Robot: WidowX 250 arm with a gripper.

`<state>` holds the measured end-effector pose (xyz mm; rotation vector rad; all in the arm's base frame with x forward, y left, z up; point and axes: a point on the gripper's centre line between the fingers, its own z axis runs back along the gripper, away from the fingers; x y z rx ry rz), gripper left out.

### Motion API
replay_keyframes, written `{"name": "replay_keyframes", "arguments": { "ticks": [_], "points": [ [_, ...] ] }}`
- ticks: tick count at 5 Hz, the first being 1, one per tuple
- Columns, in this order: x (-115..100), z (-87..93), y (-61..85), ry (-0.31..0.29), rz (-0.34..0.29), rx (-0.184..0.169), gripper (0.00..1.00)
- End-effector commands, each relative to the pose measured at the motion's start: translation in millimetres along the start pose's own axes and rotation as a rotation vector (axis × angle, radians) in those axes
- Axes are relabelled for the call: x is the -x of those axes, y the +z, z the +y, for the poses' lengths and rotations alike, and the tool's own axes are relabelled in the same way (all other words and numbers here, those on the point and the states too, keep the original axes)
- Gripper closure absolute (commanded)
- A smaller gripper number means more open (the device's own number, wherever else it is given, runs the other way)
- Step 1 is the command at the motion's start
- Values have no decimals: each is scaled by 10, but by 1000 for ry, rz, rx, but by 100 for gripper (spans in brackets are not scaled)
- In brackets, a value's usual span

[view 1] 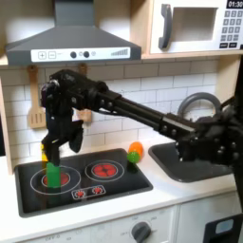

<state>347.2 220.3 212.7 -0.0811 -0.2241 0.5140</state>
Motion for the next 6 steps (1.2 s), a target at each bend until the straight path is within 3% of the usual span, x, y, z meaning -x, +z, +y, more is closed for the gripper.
{"name": "replay_keyframes", "arguments": {
  "ticks": [1, 2, 3, 4, 5, 6],
  "points": [
    [-77, 123, 23, -5, 1, -31, 0],
    [-79, 291, 1, -21, 32, -37, 0],
    [-106, 350, -10, -30, 47, -19, 0],
    [-87, 412, -17, -87, 110, 75, 0],
    [-86, 527, -34, -176, 111, 93, 0],
    [-70, 595, 5, -207, 96, 90, 0]
  ]
}}
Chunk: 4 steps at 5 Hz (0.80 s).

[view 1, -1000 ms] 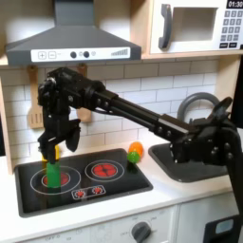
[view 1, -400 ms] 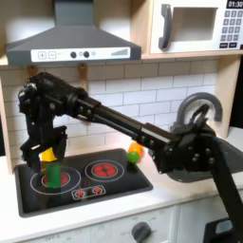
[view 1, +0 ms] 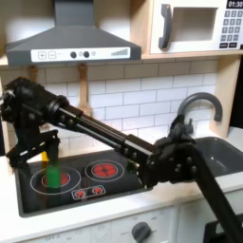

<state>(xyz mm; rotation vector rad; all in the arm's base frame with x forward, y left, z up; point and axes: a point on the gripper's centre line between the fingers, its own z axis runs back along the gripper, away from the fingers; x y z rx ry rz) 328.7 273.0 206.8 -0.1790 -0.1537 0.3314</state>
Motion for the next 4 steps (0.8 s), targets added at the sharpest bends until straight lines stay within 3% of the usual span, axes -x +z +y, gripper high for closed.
{"name": "replay_keyframes", "arguments": {
  "ticks": [1, 2, 3, 4],
  "points": [
    [30, -12, -35, -81, -21, -31, 0],
    [102, -13, -172, -100, 16, 4, 0],
    [162, -88, -58, -131, -11, -11, 0],
    [173, -91, -80, -131, -12, -3, 0]
  ]
}}
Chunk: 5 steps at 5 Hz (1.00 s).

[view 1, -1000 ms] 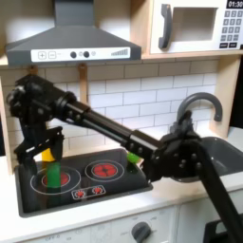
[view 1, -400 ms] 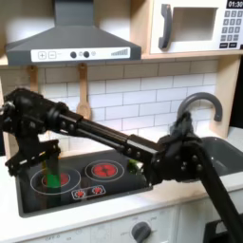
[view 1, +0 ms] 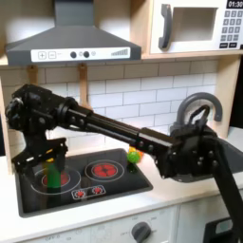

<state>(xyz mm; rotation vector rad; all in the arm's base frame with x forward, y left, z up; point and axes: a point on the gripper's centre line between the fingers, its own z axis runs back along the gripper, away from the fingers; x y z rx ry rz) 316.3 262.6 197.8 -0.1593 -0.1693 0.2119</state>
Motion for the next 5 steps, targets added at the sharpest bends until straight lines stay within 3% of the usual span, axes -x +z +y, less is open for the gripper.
{"name": "replay_keyframes", "arguments": {
  "ticks": [1, 2, 3, 5],
  "points": [
    [10, -69, 3, -15, -15, -3, 0],
    [3, -67, -31, -2, -10, -11, 0],
    [-90, -202, -24, -1, -9, 6, 0],
    [-193, -265, 96, 15, -39, -25, 0]
  ]
}}
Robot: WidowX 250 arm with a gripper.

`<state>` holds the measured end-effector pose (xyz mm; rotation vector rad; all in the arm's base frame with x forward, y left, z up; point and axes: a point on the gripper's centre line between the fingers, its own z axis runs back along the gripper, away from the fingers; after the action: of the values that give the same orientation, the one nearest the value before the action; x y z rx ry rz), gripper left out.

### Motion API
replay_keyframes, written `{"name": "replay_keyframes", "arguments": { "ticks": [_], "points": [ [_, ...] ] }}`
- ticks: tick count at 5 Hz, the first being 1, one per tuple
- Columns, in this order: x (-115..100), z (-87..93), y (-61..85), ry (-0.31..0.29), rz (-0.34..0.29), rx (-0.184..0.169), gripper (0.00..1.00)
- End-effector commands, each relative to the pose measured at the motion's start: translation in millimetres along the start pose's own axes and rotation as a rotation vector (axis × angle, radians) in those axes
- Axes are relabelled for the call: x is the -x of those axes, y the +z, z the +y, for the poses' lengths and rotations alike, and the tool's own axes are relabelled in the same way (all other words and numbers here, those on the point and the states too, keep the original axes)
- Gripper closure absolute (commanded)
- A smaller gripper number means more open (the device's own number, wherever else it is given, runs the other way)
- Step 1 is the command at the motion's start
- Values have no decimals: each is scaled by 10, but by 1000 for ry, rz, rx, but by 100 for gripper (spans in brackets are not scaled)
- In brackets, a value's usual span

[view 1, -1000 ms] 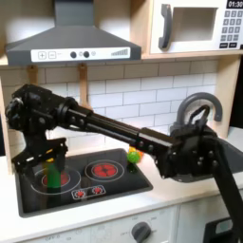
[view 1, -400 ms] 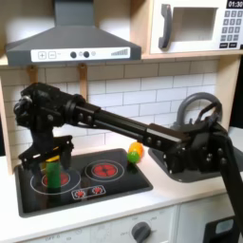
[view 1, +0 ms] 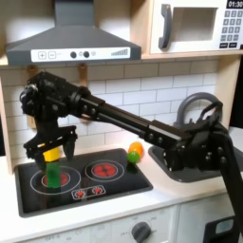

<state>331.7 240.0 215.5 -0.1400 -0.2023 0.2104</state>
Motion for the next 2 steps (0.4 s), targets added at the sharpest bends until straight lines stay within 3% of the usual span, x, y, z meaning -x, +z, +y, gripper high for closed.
{"name": "replay_keyframes", "arguments": {
  "ticks": [1, 2],
  "points": [
    [-118, 32, -130, 28, 12, -16, 0],
    [-110, 63, -165, 38, 23, -28, 0]
  ]
}}
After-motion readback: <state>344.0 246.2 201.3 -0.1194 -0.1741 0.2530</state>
